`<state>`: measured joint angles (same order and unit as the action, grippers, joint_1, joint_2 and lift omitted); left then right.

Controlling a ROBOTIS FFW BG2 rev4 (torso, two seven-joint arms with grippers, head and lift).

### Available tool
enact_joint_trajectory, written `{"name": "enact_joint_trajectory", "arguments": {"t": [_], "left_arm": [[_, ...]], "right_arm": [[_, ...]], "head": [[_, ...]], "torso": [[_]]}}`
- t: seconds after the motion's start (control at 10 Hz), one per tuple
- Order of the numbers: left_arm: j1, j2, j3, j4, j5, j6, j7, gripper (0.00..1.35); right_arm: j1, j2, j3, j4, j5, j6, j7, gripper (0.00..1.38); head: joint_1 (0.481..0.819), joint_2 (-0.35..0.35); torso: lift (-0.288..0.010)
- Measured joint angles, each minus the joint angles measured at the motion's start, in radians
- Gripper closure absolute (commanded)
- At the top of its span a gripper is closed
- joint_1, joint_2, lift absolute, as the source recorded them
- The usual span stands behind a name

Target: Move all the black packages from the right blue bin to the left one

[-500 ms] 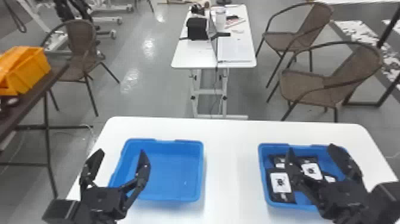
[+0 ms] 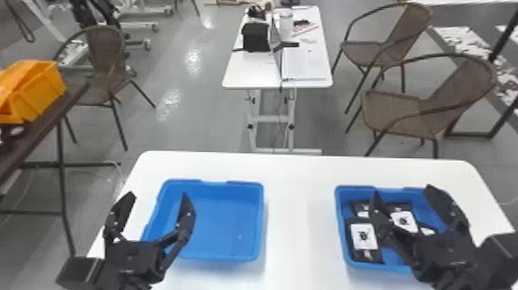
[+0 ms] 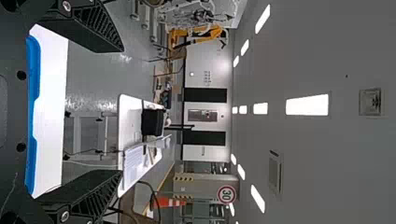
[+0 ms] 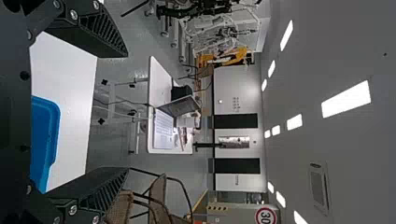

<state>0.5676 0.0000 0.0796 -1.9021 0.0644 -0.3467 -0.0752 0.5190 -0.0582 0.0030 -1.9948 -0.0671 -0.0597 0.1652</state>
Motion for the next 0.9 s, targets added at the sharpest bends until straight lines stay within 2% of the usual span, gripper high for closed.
{"name": "enact_joint_trajectory", "arguments": {"t": [0.3,0.6,0.9], "left_arm": [[-0.002,0.0,-0.002,0.001,0.006,-0.001,0.0,0.09],[-0.003,0.0,-0.007,0.003,0.018,-0.001,0.0,0.12],[-0.005,0.0,-0.009,0.003,0.024,0.008,-0.002,0.11]], "right_arm": [[-0.018,0.002,-0.029,0.052,-0.049,0.061,-0.003,0.16],[-0.063,0.003,-0.11,0.18,-0.075,0.101,-0.001,0.16],[-0.165,-0.013,-0.187,0.333,-0.062,0.155,0.04,0.16]], "head": [[0.695,0.07],[0.695,-0.007],[0.695,-0.068]], "torso": [[0.0],[0.0],[0.0]]}}
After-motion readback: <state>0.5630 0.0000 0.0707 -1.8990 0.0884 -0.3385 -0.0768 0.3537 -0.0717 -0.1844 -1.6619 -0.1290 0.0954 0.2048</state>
